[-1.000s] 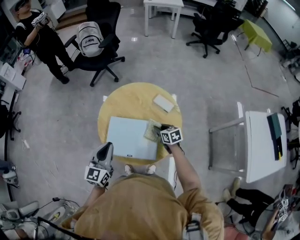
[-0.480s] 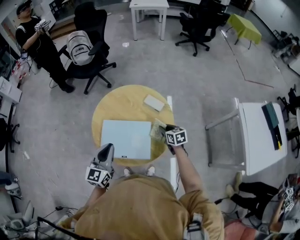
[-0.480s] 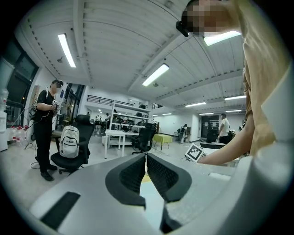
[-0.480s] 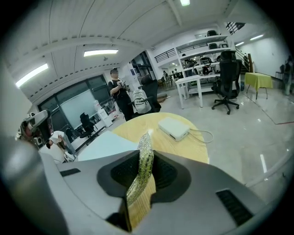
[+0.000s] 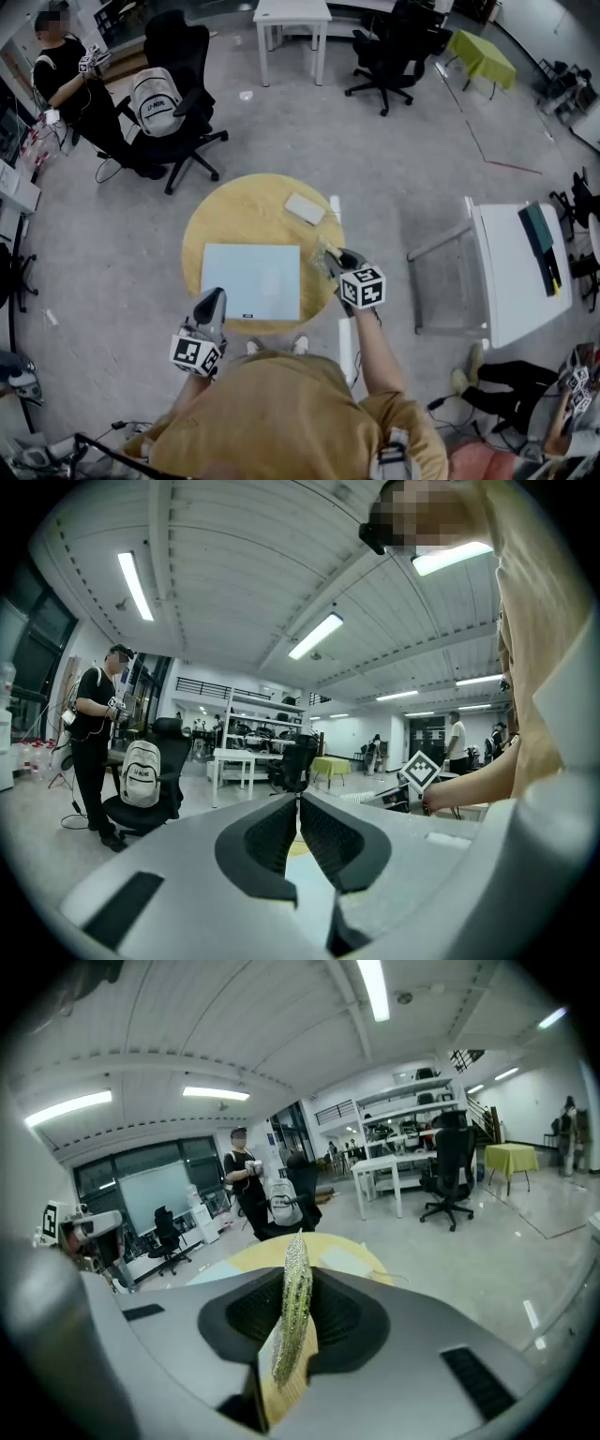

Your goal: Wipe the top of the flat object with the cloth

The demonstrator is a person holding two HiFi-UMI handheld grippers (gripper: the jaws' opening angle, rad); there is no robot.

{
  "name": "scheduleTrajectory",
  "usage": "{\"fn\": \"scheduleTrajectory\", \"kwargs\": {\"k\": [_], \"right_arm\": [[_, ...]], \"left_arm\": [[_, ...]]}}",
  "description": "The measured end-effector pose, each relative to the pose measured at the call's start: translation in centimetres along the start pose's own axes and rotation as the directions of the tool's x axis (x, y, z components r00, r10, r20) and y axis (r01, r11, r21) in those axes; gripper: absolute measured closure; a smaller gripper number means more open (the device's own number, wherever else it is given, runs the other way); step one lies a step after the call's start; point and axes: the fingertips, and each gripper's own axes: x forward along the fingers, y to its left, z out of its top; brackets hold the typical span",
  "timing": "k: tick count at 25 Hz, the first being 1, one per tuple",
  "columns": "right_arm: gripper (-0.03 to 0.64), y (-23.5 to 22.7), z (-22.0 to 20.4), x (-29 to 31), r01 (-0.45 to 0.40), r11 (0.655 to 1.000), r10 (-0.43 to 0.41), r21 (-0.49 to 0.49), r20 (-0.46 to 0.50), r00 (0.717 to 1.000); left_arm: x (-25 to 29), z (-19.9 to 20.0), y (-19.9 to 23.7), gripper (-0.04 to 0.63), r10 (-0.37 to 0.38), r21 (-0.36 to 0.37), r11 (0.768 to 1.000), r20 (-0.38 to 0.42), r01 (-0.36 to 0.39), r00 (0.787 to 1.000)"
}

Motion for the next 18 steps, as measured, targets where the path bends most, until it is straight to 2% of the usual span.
{"fn": "scheduleTrajectory", "kwargs": {"k": [8,14,18], "right_arm": [[0.554,8.7,9.6,-4.0,-0.008,0.971,0.058,-0.239,0.204,0.977],[0.554,13.6,13.4,-6.1,-0.027,0.942,0.134,-0.334,0.300,0.945],[0.554,16.7,15.7,-7.4,-0.068,0.938,0.194,-0.341,0.351,0.916]], "left_arm": [[-1.0,1.1,2.5,0.580,0.030,0.019,0.999,0.020,-0.031,0.999],[-2.4,1.9,3.9,0.580,0.068,0.032,0.997,0.040,-0.069,0.997],[-3.2,1.9,5.3,0.581,0.088,0.023,0.996,0.044,-0.089,0.995]]}}
